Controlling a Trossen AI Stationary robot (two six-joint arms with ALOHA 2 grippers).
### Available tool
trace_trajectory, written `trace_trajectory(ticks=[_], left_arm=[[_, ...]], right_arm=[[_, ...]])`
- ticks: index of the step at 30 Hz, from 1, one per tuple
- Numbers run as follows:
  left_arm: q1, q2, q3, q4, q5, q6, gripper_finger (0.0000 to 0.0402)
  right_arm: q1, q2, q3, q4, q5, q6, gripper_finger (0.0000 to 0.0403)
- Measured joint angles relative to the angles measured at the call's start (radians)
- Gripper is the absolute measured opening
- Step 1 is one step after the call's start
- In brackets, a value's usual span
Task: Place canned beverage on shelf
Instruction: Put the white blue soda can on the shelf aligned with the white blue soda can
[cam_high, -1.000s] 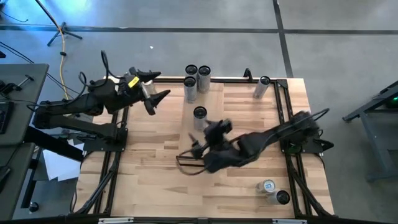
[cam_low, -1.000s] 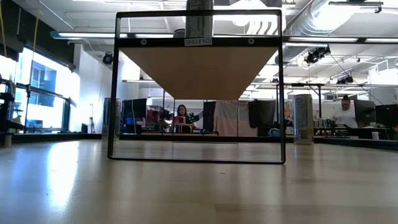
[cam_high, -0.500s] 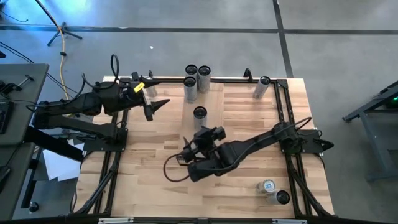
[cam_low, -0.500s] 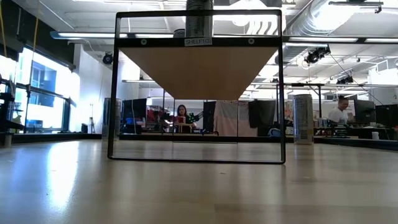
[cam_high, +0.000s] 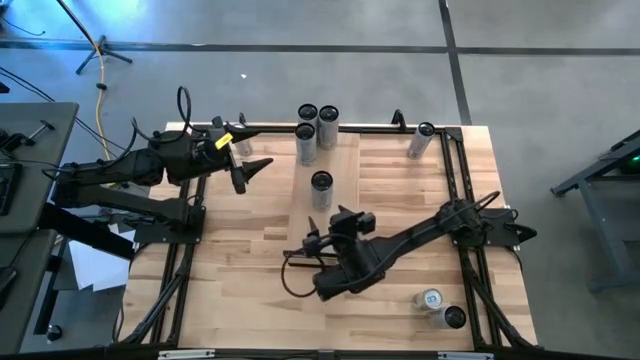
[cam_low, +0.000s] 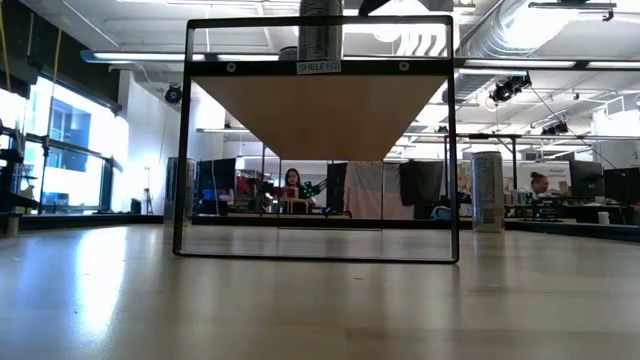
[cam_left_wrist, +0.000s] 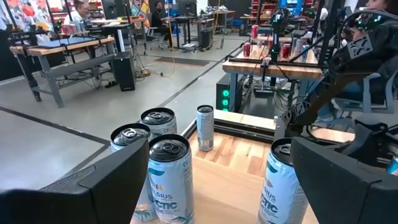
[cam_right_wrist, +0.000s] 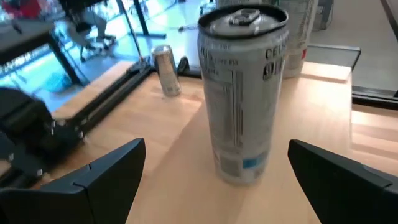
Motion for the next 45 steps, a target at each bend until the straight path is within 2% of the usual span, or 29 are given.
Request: trace_trajectory(ticks=[5, 9, 18, 42, 45], left_arm=[[0.0, 0.0, 0.0, 0.0, 0.0, 0.0, 0.0356], [0.0, 0.0, 0.0, -0.001, 0.0, 0.0, 0.0356], [0.0, 0.0, 0.0, -0.002, 0.0, 0.009, 0.0356], [0.0, 0.0, 0.0, -0.002, 0.002, 0.018, 0.0356], [0.0, 0.0, 0.0, -0.002, 0.002, 0.018, 0.0356]], right_arm=[[-0.022, 0.006, -0.006, 0.078, 0.052, -0.042, 0.0381], [-0.044, 0.016, -0.006, 0.125, 0.054, -0.129, 0.0381], [-0.092, 0.016, -0.006, 0.132, 0.052, -0.192, 0.0381], [-0.171, 0.016, -0.007, 0.122, 0.062, -0.234, 0.038], [-0.171, 0.016, -0.007, 0.121, 0.055, -0.237, 0.0368]])
